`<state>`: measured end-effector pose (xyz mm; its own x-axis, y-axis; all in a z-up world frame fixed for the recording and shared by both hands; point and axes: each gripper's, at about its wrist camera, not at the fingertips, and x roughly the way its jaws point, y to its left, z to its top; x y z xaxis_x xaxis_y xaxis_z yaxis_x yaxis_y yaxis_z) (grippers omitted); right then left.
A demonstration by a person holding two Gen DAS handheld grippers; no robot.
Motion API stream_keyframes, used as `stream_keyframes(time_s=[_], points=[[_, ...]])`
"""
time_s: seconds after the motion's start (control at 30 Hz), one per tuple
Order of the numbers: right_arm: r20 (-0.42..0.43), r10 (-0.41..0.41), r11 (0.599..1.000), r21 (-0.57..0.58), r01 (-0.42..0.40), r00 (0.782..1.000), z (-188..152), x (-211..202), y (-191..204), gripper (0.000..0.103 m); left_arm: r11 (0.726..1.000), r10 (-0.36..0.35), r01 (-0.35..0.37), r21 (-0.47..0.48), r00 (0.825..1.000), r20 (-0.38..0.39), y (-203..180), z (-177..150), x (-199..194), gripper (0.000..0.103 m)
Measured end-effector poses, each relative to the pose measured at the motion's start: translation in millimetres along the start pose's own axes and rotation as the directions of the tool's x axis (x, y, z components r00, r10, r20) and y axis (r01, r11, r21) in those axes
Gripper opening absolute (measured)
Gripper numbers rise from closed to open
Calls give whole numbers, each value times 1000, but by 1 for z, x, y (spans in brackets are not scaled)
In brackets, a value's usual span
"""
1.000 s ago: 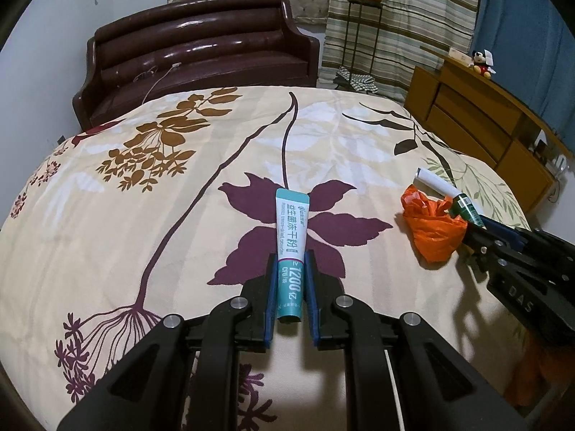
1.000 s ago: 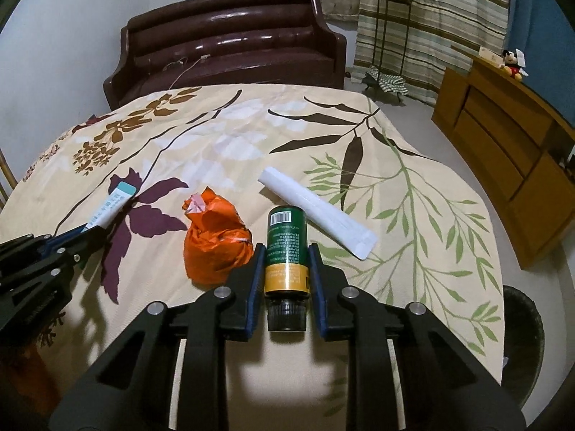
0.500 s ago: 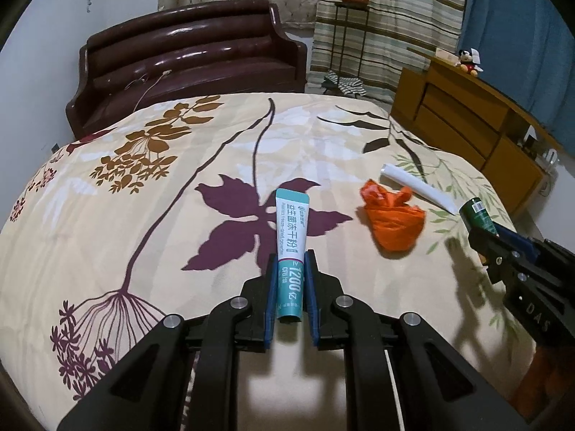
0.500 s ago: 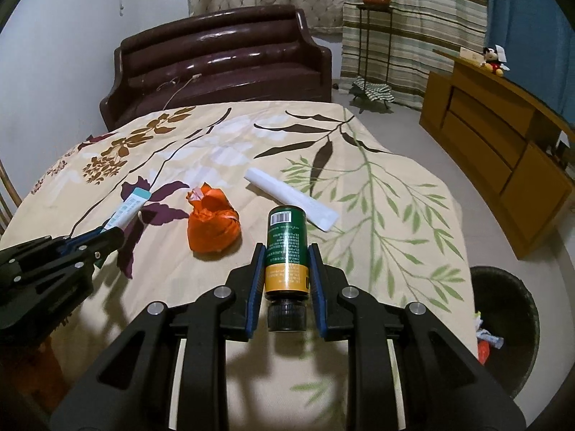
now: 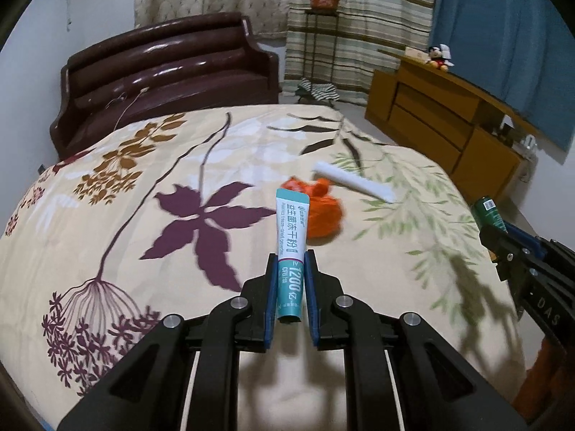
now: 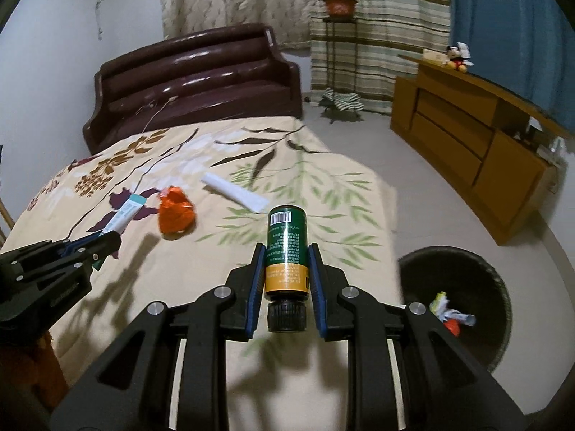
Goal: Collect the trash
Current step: 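Carry toothpaste tube and green bottle over the bin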
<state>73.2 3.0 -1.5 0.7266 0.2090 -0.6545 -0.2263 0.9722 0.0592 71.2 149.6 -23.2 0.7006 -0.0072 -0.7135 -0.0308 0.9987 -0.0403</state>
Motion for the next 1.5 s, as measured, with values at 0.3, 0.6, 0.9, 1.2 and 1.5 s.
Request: stream_keyframes(time_s=[0.3, 0.6, 0.9, 1.2, 1.5], points=[[41, -98, 993, 73, 95, 994, -11, -32, -58, 23, 995, -68, 65, 77, 997, 29, -55, 2, -10, 15], [46, -211, 967, 155, 201, 977, -27, -55, -121, 23, 977, -151, 146, 154, 988, 19, -116, 2, -6, 15], [50, -284, 940, 212, 268, 958, -37, -66, -162, 23, 950, -224, 213, 229, 974, 20, -179, 3, 3, 15], [49, -324, 926, 221, 306, 945, -42, -60, -182, 23, 936, -248, 236, 260, 969, 15, -217, 12, 21, 15], [32, -322, 922, 237, 306, 946, -45, -49, -196, 23, 931, -237, 225, 286, 971, 7, -241, 13, 37, 15]])
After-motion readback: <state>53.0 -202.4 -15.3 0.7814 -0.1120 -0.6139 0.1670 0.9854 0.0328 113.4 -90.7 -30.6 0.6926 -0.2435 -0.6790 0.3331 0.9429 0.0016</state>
